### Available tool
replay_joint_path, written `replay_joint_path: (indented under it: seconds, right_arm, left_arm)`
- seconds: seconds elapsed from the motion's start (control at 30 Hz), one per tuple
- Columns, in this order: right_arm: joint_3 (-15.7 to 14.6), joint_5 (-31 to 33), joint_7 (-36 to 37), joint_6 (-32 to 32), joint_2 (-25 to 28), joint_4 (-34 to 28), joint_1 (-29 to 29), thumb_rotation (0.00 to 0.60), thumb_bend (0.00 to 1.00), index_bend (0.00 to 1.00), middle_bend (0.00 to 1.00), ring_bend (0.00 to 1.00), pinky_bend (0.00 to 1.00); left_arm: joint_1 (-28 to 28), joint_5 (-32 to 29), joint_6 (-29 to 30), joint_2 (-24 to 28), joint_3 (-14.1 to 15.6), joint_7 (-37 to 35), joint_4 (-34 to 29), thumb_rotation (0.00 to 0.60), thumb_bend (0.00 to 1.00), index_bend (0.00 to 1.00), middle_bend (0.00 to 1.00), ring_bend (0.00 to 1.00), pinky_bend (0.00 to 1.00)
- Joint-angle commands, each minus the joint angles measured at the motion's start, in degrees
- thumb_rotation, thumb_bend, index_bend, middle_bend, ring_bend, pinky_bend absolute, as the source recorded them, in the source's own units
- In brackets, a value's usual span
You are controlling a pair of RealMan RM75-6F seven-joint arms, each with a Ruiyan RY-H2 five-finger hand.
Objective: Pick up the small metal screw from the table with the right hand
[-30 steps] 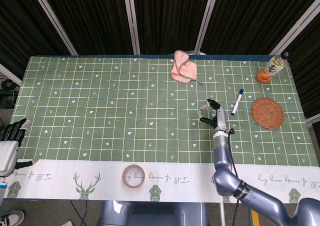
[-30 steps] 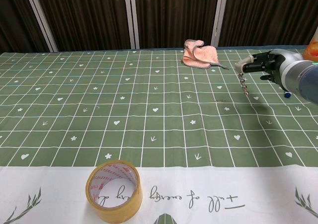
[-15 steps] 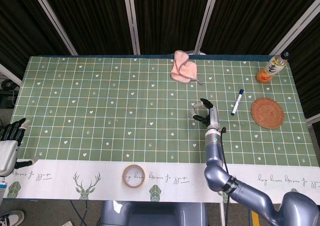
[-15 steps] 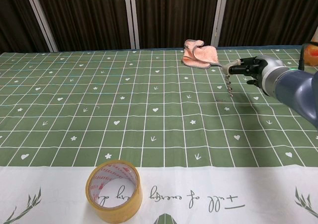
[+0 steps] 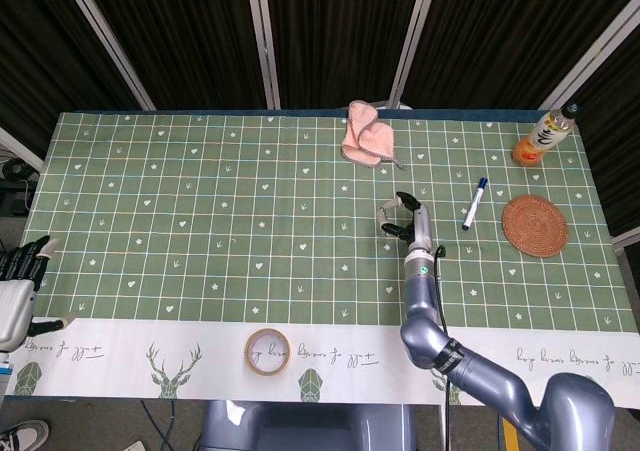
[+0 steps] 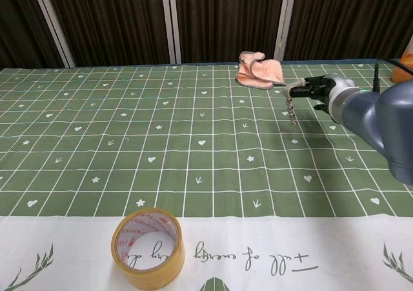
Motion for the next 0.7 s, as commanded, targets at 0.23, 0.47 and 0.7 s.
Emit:
replay_joint_path:
  seconds: [0.23, 0.47, 0.7]
  right_arm:
    - [1.1, -0.5, 3.0, -2.7, -1.6, 5.5, 2.0, 0.6, 0.33, 0.6, 0.15, 0.0, 0.01]
    - [1.6, 0.1, 3.8, -3.9, -2.3, 7.9, 3.1, 0.6, 0.33, 0.6, 0.15, 0.0, 0.01]
    - [1.6, 0.4, 4.0, -4.1, -2.6, 8.6, 3.5, 0.6, 0.33, 0.6, 0.15, 0.0, 0.01]
  left_arm:
    - [0.0, -0.3, -0.3, 0.0, 0.0, 0.0, 0.1, 0.6, 0.07, 0.0, 0.0, 0.0, 0.0]
    - [-0.1, -0.5, -0.4, 0.0, -0.1, 0.0, 0.1, 0.6, 0.07, 0.0, 0.0, 0.0, 0.0]
    - [-0.2, -0.6, -0.5, 0.0, -0.2, 0.1, -0.1, 0.6, 0.07, 0.0, 0.0, 0.0, 0.0]
